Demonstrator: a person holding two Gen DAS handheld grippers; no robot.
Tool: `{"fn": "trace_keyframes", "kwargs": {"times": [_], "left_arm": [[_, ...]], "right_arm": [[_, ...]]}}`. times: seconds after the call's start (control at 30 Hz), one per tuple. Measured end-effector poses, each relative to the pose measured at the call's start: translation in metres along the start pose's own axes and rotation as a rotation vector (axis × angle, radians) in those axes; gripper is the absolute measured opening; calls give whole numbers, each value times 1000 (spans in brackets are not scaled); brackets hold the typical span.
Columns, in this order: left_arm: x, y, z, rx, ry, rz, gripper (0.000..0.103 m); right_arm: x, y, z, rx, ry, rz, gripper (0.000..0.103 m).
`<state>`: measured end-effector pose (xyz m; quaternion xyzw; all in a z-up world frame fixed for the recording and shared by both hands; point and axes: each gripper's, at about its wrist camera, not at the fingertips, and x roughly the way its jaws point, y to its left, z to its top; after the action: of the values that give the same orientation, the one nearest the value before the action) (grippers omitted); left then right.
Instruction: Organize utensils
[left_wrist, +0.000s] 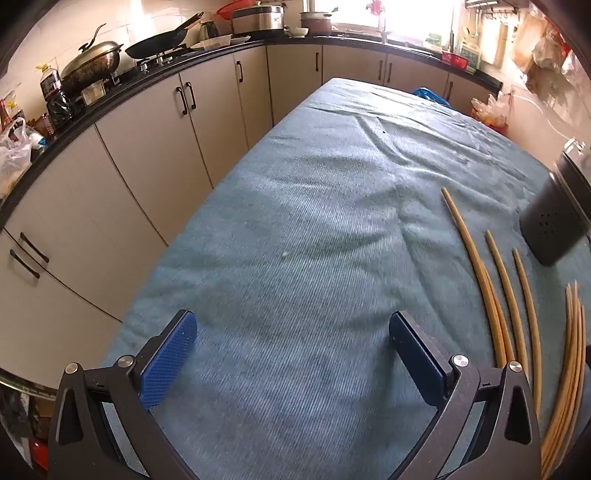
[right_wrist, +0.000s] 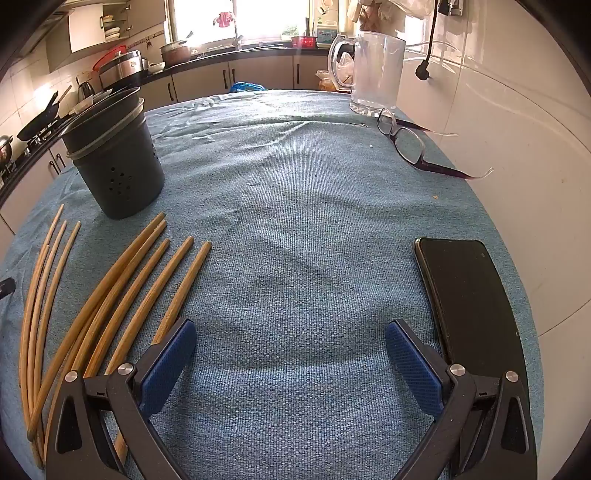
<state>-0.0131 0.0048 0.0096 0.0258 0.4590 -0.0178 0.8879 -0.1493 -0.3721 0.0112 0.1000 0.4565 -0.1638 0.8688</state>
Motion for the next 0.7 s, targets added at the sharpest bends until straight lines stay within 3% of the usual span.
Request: {"fn": "trace_keyframes", "kwargs": {"times": [0.2,0.37,0.47,0.7], "left_arm": [[-56,2,0,-35,-92,-80,103],[-100,-15,-3,35,-153,-124,103],[-124,-15,-10,87,-182,-165,103],[-168,-25,-33,274,-230,-241,103]], "right_arm": [[-1,1,0,-1,3,0,103],[-5,2,-1,-1,85,-6,102],[-32,-7,-12,84,104,-19,97],[-134,-11,-42,209,31,9,97]]}}
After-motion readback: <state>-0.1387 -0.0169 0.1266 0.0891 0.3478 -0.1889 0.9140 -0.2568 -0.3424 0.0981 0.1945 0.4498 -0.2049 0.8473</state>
